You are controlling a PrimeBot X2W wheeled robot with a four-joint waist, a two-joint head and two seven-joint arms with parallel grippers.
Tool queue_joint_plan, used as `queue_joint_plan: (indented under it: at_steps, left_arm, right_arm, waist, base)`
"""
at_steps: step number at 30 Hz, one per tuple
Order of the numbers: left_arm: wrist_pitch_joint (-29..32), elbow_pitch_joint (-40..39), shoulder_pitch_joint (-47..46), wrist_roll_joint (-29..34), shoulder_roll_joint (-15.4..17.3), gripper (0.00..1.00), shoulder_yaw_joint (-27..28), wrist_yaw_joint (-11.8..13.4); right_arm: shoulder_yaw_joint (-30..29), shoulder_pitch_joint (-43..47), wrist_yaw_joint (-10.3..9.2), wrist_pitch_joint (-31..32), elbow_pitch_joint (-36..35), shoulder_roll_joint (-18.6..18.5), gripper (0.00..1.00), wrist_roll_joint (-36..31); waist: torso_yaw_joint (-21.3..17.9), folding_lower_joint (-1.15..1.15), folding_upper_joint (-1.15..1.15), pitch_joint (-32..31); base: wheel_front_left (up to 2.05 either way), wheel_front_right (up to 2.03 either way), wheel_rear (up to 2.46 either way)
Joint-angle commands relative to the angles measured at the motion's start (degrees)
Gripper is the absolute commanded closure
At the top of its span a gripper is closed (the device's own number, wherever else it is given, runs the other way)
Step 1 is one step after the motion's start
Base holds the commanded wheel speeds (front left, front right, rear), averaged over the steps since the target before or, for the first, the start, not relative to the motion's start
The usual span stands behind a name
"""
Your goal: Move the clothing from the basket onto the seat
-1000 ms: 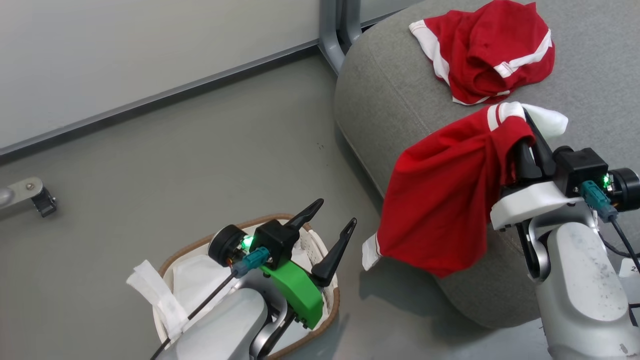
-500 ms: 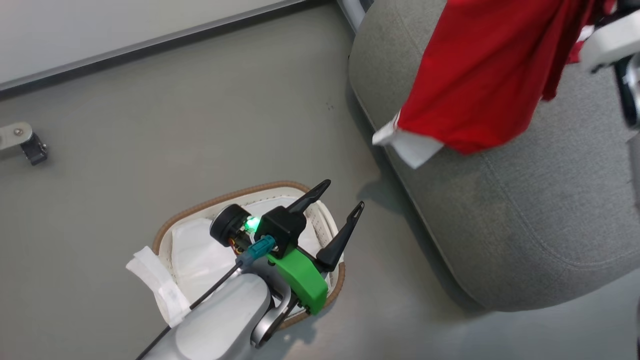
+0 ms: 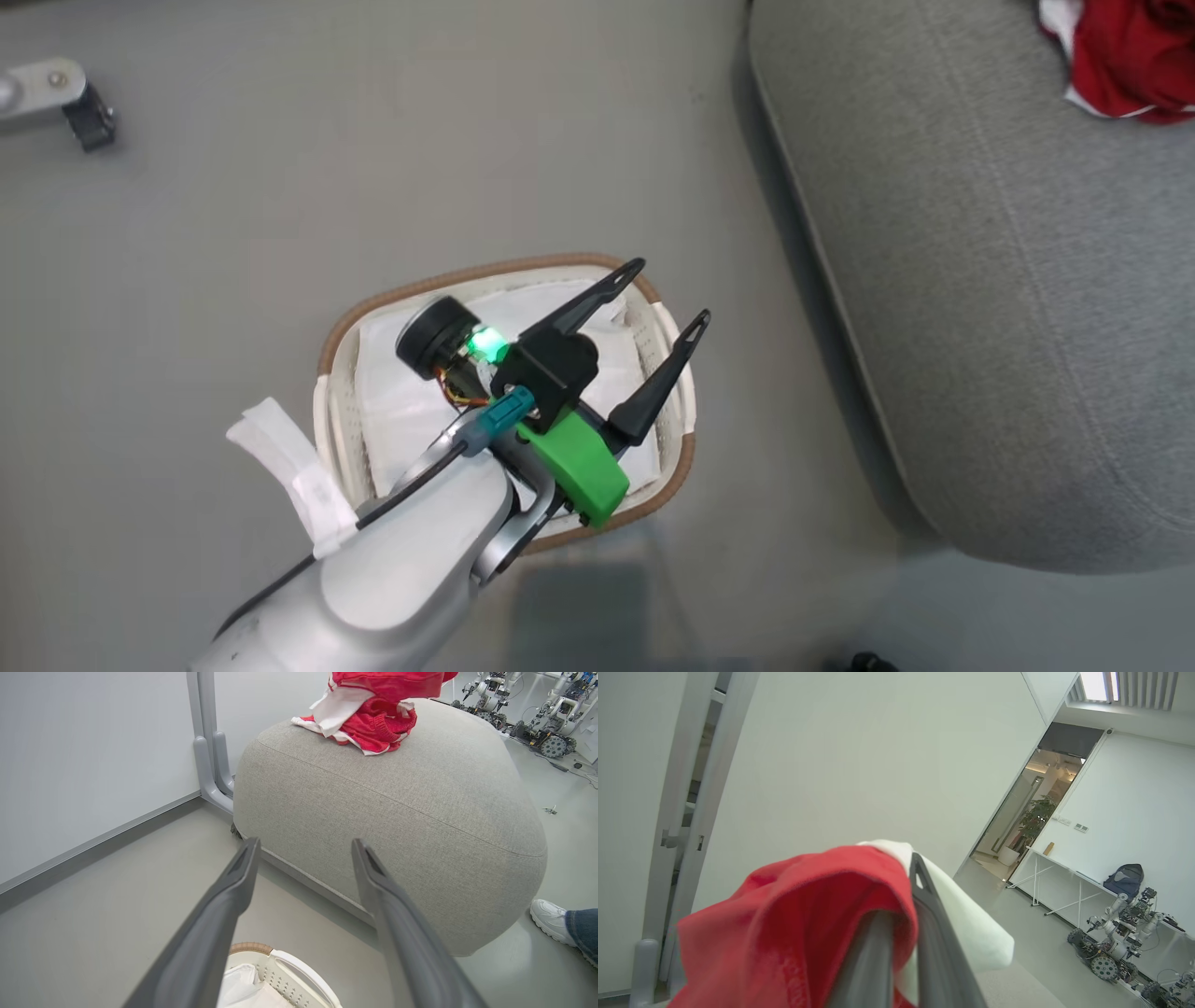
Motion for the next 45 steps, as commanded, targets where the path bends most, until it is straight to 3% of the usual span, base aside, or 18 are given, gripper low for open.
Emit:
queue_joint_plan:
  at_steps: [1, 4, 14, 15, 17, 18, 19, 26, 33, 45]
  left_arm:
    - [0.11, -0.58, -1.66, 0.41, 0.37, 0.00, 0.06, 0.17]
    - [0.60, -1.48, -2.98, 1.21, 0.23, 0.00, -0.05, 0.65]
    - [1.73, -3.01, -5.23, 2.40, -0.20, 0.00, -0.88, 0.98]
    - [1.83, -3.01, -5.21, 2.36, -0.05, 0.00, -0.91, 1.02]
    - [1.97, -2.95, -5.16, 2.21, 0.33, 0.00, -0.88, 1.16]
    - [1.92, -2.86, -5.10, 2.12, 0.49, 0.00, -0.79, 1.30]
    - [1.96, -2.78, -5.02, 1.99, 0.58, 0.00, -0.73, 1.45]
    - [1.52, -2.66, -3.73, 0.78, 1.21, 0.00, -0.09, 1.95]
    - [0.35, -1.41, -2.24, -1.39, 1.55, 0.00, 1.08, 2.28]
    - [-2.71, 3.19, 3.66, -5.77, -0.03, 0.00, 6.98, 2.94]
  right_arm:
    - [-0.05, 1.78, -0.08, -0.67, 1.28, 0.18, 1.00, -0.43]
    - [-1.81, 3.77, -0.08, -2.93, 4.56, 0.69, 1.00, -1.30]
    - [-9.66, 10.93, -0.08, -9.77, 16.78, 8.94, 1.00, -7.19]
    - [-10.26, 11.21, -0.08, -10.53, 17.48, 9.76, 0.93, -7.99]
    - [-10.90, 11.03, -0.08, -11.86, 18.39, 11.14, 0.61, -9.21]
    - [-11.00, 10.82, -0.08, -12.48, 18.66, 11.79, 0.26, -9.49]
    - [-10.78, 11.00, -0.08, -13.11, 18.96, 12.56, 0.00, -9.93]
    - [-8.58, 13.52, -0.08, -15.03, 17.75, 15.24, 0.00, -9.33]
    - [-5.03, 19.34, -0.08, -15.16, 11.82, 17.05, 0.00, -6.68]
    - [-0.82, 25.14, -0.08, -15.18, 7.12, 19.28, 0.00, -2.95]
  waist:
    - [3.89, -0.01, 0.00, 4.98]
    - [4.51, -0.01, 0.00, 6.99]
    - [4.27, -0.01, 0.00, 10.38]
    - [4.03, -0.01, 0.00, 10.40]
    - [3.46, -0.01, 0.00, 10.33]
    - [3.09, -0.01, 0.00, 10.23]
    - [2.71, -0.01, 0.00, 10.04]
    - [0.60, -0.01, 0.00, 7.69]
    - [-0.41, -0.01, 0.00, 3.34]
    - [2.30, -0.01, 0.00, -7.69]
  base:
    - [0.00, 0.00, 0.00]
    - [0.00, 0.00, 0.00]
    - [0.00, 0.00, 0.00]
    - [0.00, 0.00, 0.00]
    - [0.00, 0.00, 0.00]
    - [0.00, 0.00, 0.00]
    - [0.00, 0.00, 0.00]
    - [0.00, 0.00, 0.00]
    - [0.00, 0.00, 0.00]
    - [0.00, 0.00, 0.00]
